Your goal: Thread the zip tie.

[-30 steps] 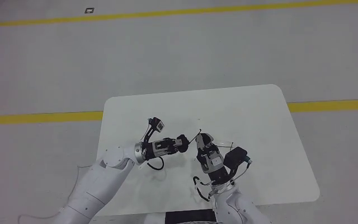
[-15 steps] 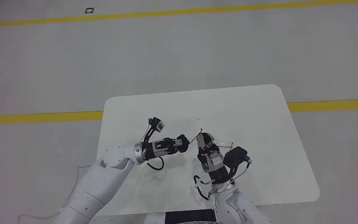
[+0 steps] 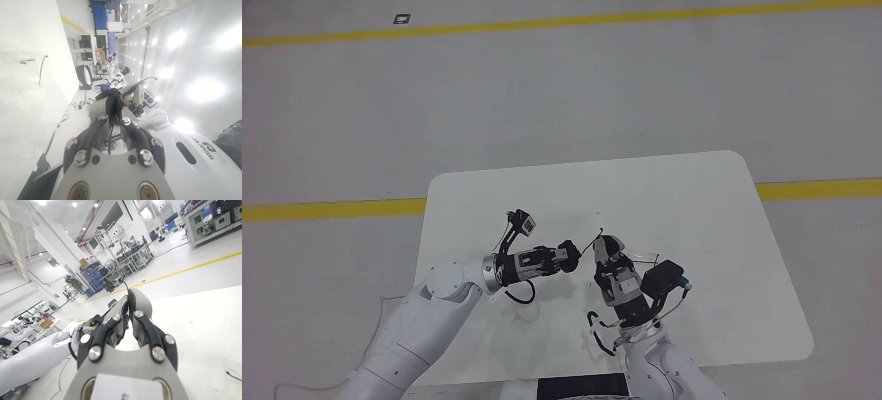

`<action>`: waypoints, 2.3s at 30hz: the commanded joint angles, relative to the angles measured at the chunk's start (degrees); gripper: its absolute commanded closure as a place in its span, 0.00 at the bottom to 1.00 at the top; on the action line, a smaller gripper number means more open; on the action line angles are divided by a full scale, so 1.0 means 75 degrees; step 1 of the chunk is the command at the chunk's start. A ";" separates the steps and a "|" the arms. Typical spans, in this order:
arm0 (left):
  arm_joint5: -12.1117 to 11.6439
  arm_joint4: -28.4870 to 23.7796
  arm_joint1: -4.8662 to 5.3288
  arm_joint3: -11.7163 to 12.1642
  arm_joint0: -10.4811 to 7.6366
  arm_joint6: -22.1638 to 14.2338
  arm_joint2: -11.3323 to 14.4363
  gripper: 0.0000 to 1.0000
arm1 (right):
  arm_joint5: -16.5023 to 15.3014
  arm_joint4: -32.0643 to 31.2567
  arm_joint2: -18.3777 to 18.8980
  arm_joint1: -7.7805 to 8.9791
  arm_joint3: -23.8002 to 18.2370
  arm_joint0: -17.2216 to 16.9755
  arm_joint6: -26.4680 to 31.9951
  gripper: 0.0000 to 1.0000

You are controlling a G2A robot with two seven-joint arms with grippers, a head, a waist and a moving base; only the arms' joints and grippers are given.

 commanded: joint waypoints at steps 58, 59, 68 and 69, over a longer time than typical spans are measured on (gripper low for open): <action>0.0000 0.0000 0.0000 0.0000 0.0000 0.0000 0.0000 1.00 | 0.0179 -0.0197 -0.0108 0.0089 -0.0093 -0.0033 0.0007 1.00; 0.0000 0.0000 0.0000 0.0000 0.0000 0.0000 0.0000 1.00 | 0.0183 -0.0196 -0.0119 0.0089 -0.0082 -0.0026 0.0020 1.00; 0.0000 0.0000 0.0000 0.0000 0.0000 0.0000 0.0000 1.00 | 0.0254 -0.0212 -0.0160 0.0091 -0.0037 0.0010 0.0089 1.00; 0.0000 0.0000 0.0000 0.0000 0.0000 0.0000 0.0000 1.00 | 0.0259 -0.0210 -0.0163 0.0092 -0.0036 0.0011 0.0090 1.00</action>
